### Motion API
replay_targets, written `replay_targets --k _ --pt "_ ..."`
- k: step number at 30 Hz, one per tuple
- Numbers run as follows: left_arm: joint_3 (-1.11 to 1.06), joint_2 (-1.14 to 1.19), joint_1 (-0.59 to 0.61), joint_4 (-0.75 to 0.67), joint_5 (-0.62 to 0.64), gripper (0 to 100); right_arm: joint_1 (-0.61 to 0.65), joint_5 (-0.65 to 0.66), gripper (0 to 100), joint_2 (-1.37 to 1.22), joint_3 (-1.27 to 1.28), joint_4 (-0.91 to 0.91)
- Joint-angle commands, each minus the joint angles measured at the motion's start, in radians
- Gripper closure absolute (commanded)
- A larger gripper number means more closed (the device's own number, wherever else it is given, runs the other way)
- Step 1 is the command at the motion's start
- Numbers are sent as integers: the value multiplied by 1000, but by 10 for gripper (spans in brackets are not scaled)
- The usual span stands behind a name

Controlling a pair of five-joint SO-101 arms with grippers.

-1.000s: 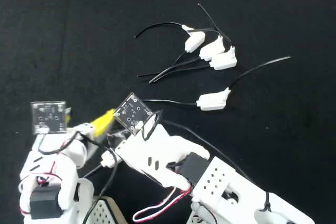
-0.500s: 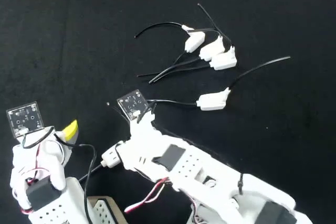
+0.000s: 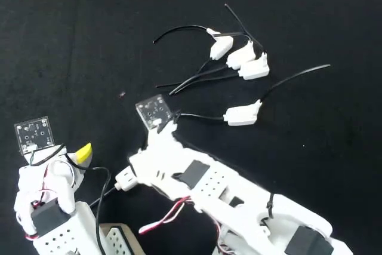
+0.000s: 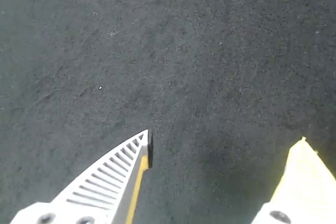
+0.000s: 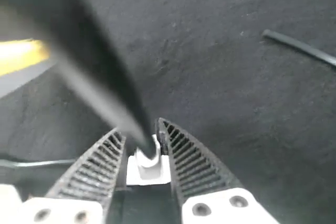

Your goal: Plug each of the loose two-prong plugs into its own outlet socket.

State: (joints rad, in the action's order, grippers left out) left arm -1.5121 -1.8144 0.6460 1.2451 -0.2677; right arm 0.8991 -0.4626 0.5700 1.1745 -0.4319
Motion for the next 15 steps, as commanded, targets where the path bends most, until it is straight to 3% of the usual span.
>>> replay_targets --k 1,15 --pt "4 -8 2 0 -6 604 -34 -3 987 1 -18 20" --pt "-5 -8 -8 0 -6 604 8 -71 987 -5 8 20"
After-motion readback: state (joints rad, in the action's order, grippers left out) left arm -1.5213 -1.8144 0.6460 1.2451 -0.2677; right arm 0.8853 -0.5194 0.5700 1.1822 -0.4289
